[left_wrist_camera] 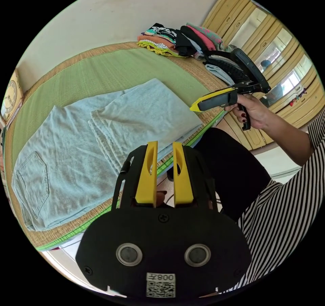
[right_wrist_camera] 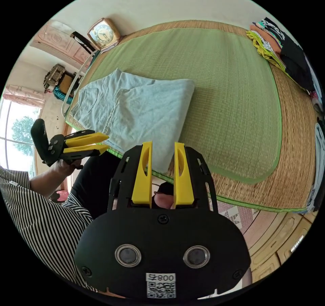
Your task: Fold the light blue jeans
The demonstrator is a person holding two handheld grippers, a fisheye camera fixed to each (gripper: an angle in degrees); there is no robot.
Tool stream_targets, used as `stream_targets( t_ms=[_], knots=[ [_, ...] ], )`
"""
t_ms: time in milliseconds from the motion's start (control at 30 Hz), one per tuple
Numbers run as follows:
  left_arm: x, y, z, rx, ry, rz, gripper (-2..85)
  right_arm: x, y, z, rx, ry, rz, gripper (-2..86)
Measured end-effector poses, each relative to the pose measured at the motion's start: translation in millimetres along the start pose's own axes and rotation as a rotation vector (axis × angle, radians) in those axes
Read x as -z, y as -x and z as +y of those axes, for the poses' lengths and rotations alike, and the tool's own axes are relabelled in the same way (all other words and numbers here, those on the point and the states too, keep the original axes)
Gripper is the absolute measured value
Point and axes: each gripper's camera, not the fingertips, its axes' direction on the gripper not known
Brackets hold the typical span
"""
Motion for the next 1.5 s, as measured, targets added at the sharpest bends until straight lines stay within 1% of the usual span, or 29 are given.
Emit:
stream_targets(
  t_ms=[33,200,400,500,567,633,733,867,1000,1067,1200,1333,1400,1500],
  knots=[
    [-4,-13,-7,-0.024,0.001,0.005,7.0,-2,-5,3,-0.014,0.011,-0.010,9.9],
    [-25,-67,-33,-0.150,0.027,-0.015,8.0,-11,-44,16,-0.120,0.034,-0.215,7.7],
    [-54,-124,-54,-0.268,0.078,-0.121,9.1,7,-63,21,-0.096,0.017,-0.318,5.1],
    [-63,-150,-59,-0.323,0.094,-0.214,9.2,19,-68,23,-0.080,0.000,-0.351,4.1],
    [-69,-168,-61,-0.349,0.116,-0.315,8.2,22,-68,23,-0.064,0.007,-0.335,3.8],
    [-74,-175,-62,-0.361,0.136,-0.331,7.3,22,-68,23,-0.048,0.024,-0.310,3.8],
    [-70,-176,-63,-0.327,0.122,-0.287,5.5,27,-73,25,-0.035,0.024,-0.290,4.0],
    [-55,-166,-59,-0.263,0.077,-0.199,3.4,48,-96,31,-0.095,-0.070,-0.272,5.5],
    [-48,-166,-53,-0.259,0.052,-0.196,2.8,63,-130,15,-0.170,-0.169,-0.275,8.4],
    [-43,-166,-49,-0.257,0.040,-0.201,2.6,58,-141,-4,-0.184,-0.162,-0.309,9.7],
    [-33,-159,-40,-0.249,0.020,-0.187,2.3,40,-157,-49,-0.216,-0.135,-0.440,11.3],
    [-21,-149,-29,-0.254,0.000,-0.173,2.1,26,-158,-73,-0.229,-0.089,-0.477,10.9],
    [-18,-145,-23,-0.263,-0.001,-0.168,2.0,19,-158,-79,-0.237,-0.075,-0.525,8.9],
    [-15,-136,-15,-0.274,0.007,-0.158,1.9,21,-156,-77,-0.233,-0.072,-0.528,5.5]
  ],
)
